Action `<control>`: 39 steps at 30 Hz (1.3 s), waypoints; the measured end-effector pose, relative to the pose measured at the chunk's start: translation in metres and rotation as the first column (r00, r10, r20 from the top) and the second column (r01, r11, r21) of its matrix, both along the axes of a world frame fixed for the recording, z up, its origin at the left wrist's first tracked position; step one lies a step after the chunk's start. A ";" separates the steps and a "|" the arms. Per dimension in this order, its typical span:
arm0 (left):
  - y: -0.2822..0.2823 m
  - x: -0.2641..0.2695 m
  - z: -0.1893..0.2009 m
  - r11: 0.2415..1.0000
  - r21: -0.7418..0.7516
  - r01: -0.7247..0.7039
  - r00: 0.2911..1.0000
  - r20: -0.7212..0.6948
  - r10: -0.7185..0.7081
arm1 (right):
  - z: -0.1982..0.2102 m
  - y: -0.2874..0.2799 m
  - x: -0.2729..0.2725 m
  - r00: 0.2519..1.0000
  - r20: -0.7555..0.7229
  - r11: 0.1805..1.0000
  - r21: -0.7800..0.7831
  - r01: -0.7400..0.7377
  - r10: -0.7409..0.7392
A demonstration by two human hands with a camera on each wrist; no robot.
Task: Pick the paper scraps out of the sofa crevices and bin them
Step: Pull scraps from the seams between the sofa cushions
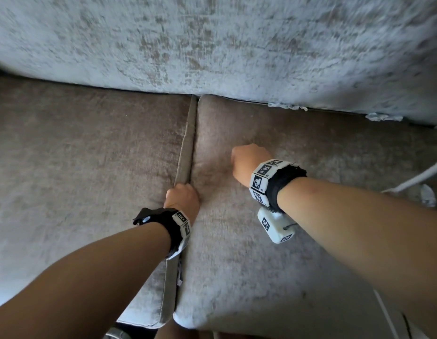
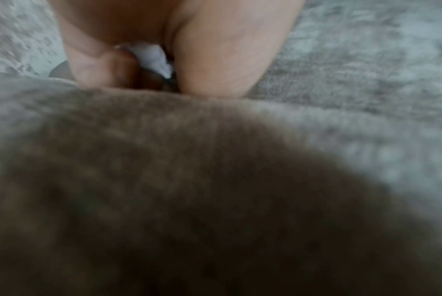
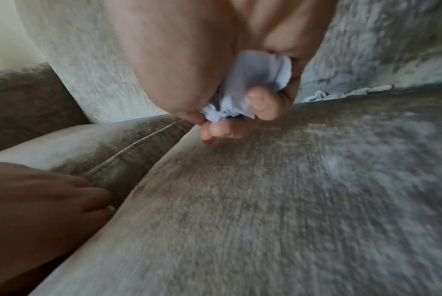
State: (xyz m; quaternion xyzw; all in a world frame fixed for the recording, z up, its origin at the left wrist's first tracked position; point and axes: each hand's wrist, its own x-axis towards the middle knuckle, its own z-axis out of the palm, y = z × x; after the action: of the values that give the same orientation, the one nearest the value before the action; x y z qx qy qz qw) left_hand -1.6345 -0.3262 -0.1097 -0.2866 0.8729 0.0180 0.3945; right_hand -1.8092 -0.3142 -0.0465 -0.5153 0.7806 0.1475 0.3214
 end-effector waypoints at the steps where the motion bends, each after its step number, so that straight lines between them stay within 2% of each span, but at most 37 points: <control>1: 0.002 0.002 0.000 1.000 -0.016 0.026 1.000 -0.005 -0.026 | 0.000 0.004 0.000 1.000 0.010 1.000 0.004 0.012 -0.012; 5: 0.005 0.010 0.003 0.993 -0.058 0.099 0.994 -0.031 -0.101 | -0.003 0.016 0.002 0.997 0.053 0.998 -0.011 0.058 -0.057; 12: -0.002 0.020 -0.002 0.990 -0.004 0.143 0.985 -0.094 -0.143 | -0.008 0.024 0.014 0.992 0.090 0.995 -0.039 0.091 -0.087; 18: -0.004 0.025 0.000 0.990 0.057 0.126 0.973 -0.199 -0.113 | -0.012 0.022 0.014 0.989 0.077 0.990 -0.043 0.131 -0.127; 21: 0.002 0.025 0.003 0.996 0.056 0.067 0.969 -0.241 -0.051 | -0.010 0.020 0.013 0.986 0.069 0.987 -0.042 0.155 -0.152; 25: 0.014 0.023 0.001 1.000 0.009 -0.015 0.985 -0.173 0.016 | -0.005 0.015 0.011 0.986 0.033 0.985 -0.053 0.162 -0.161; 32: 0.014 0.036 0.008 0.995 0.084 0.051 0.988 -0.150 -0.038 | 0.012 0.019 0.008 0.979 0.036 0.976 -0.081 0.204 -0.202; 36: 0.028 0.049 0.008 0.983 0.169 -0.065 0.994 -0.079 0.079 | 0.018 0.025 0.009 0.979 0.043 0.976 -0.072 0.203 -0.201; 39: 0.033 0.055 0.013 0.967 0.223 -0.124 0.985 -0.088 0.147 | 0.022 0.025 0.009 0.988 0.026 0.987 -0.053 0.153 -0.152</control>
State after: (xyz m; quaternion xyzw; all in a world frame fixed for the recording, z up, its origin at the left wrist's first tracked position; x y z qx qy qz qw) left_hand -1.5796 -0.2935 -0.0966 -0.2997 0.8633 0.1548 0.3753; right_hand -1.8005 -0.2889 -0.0248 -0.4644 0.8179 0.0952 0.3261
